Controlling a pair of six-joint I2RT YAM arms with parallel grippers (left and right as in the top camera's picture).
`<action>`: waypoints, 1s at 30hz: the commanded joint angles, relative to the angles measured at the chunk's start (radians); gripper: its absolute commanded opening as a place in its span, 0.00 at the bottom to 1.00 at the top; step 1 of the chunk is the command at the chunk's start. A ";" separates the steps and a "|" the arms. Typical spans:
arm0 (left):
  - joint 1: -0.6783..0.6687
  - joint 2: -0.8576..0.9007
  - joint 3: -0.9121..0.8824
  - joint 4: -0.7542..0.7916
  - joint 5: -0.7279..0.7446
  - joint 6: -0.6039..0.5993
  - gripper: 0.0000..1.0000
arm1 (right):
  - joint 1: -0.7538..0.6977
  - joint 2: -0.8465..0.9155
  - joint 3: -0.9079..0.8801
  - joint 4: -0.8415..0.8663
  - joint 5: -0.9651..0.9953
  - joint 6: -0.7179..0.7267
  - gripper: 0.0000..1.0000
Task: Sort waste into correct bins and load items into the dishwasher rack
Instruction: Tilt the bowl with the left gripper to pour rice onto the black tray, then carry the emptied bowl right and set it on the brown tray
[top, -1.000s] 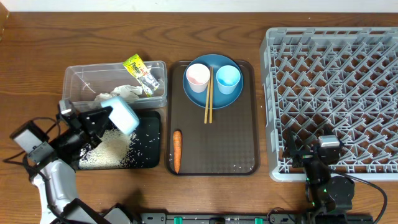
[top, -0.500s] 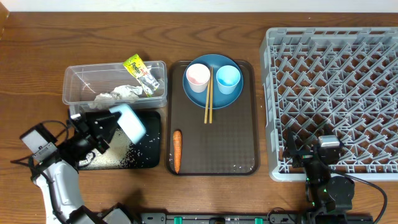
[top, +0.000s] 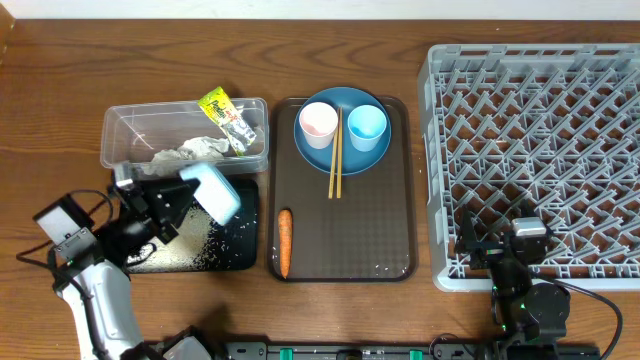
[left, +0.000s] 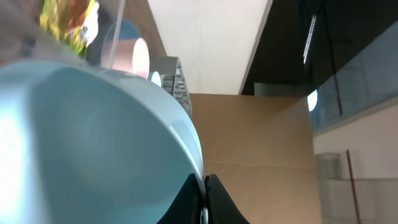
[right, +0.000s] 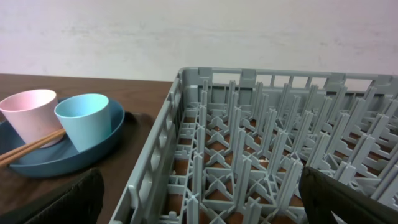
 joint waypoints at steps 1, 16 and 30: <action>0.001 -0.009 0.004 0.087 0.026 -0.127 0.06 | 0.009 -0.002 -0.001 -0.004 0.003 -0.008 0.99; -0.009 -0.091 0.005 0.301 0.027 -0.317 0.06 | 0.009 -0.002 -0.001 -0.004 0.003 -0.008 0.99; -0.166 -0.192 0.022 0.645 -0.158 -0.600 0.06 | 0.009 -0.002 -0.001 -0.004 0.003 -0.008 0.99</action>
